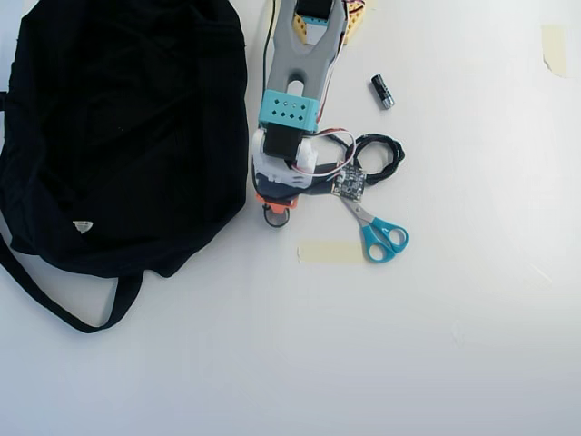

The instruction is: Put the bike light into the black bag

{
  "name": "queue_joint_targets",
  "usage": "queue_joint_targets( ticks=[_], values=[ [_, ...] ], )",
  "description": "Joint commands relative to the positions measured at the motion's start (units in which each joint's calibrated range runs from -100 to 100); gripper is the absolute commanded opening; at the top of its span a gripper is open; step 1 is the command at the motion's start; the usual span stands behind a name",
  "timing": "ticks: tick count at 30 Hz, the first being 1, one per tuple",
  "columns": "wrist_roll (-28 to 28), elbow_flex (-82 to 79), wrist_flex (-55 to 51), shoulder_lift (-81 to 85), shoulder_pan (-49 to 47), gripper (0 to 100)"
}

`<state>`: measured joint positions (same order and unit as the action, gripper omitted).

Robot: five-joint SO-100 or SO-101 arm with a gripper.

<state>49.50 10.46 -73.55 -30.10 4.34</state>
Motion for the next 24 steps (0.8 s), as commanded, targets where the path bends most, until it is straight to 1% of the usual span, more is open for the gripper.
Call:
queue_joint_targets(
  ticks=[1,24],
  values=[
    [0.37,2.93,1.03,0.55,-1.19,12],
    [0.37,2.12,1.03,-2.19,-0.67,11]
  ],
)
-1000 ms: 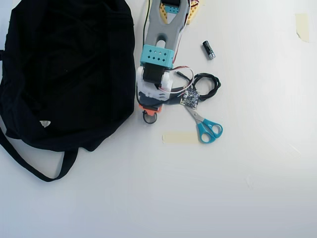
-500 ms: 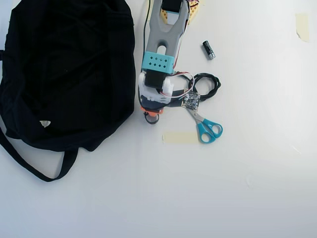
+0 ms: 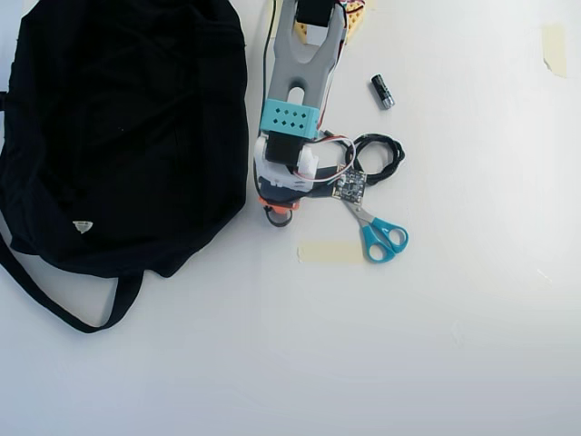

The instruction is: Put the bike light into the black bag

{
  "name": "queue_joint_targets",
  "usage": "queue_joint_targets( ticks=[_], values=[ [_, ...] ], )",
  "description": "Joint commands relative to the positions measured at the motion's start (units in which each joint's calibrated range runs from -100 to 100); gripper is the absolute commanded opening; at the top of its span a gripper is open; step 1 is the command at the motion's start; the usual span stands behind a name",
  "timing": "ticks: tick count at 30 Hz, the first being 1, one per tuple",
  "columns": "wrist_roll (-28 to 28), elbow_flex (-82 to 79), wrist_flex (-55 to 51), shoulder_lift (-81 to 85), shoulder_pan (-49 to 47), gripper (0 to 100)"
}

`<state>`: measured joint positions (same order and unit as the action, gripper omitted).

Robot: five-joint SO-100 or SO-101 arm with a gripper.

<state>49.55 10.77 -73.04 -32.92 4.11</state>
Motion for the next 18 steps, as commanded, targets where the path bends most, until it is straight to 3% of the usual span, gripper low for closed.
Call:
queue_joint_targets(
  ticks=[1,5,18],
  values=[
    [0.32,1.81,0.51,0.64,-0.37,11],
    [0.32,1.81,0.51,0.06,-0.37,2],
    [-0.26,2.62,-0.26,0.64,-0.3,2]
  ],
)
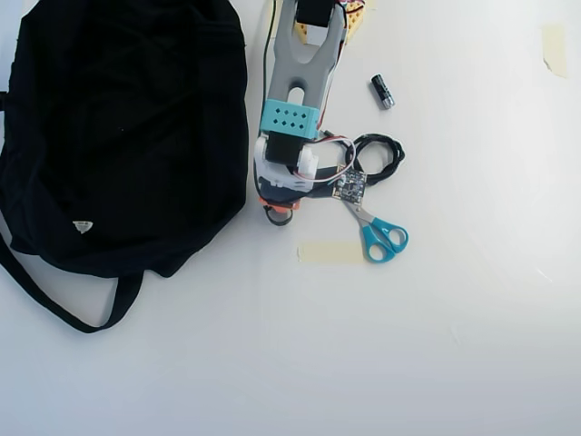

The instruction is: Put the bike light into the black bag

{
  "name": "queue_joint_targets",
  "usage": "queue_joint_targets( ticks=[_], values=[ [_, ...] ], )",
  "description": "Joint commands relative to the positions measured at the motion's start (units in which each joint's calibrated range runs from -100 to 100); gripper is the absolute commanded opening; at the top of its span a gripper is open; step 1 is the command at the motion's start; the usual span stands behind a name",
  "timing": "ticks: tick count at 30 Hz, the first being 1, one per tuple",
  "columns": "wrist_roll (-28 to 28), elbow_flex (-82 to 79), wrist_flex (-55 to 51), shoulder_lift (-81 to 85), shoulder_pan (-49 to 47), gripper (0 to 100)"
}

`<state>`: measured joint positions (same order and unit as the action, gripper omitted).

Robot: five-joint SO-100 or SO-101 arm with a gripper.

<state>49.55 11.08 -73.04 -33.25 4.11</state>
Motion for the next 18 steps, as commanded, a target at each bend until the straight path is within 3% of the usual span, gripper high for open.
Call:
queue_joint_targets(
  ticks=[1,7,14,18],
  values=[
    [-0.36,2.3,-0.44,1.47,-0.3,2],
    [-5.03,6.97,-7.76,1.88,-0.9,2],
    [-10.85,22.07,-25.33,1.88,-1.87,2],
    [-11.74,27.37,-26.53,2.63,-2.24,2]
  ],
)
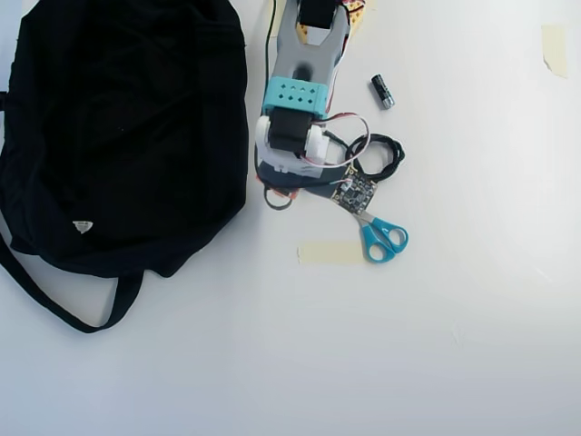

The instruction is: Put the bike light into the black bag

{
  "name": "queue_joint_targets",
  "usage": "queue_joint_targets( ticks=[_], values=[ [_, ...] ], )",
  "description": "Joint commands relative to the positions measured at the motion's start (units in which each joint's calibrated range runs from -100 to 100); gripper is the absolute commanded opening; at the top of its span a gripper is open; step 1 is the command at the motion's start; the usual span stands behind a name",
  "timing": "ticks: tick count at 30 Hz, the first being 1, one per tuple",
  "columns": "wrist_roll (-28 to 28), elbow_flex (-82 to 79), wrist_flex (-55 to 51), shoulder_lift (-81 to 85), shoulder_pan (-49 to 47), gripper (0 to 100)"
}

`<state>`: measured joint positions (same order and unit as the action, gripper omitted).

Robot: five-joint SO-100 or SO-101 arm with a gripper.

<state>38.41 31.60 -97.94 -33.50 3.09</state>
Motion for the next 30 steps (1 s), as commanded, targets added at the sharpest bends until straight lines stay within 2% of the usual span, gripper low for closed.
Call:
queue_joint_targets(
  ticks=[1,5,15,19,30],
  values=[
    [-0.6,7.21,-1.63,3.62,-1.29,2],
    [-1.97,7.3,-1.63,6.53,-1.29,2],
    [-21.68,6.4,-1.63,18.81,-0.69,2],
    [-27.45,6.4,-1.63,20.97,0.43,2],
    [-30.65,1.55,-1.72,27.86,3.2,2]
  ],
)
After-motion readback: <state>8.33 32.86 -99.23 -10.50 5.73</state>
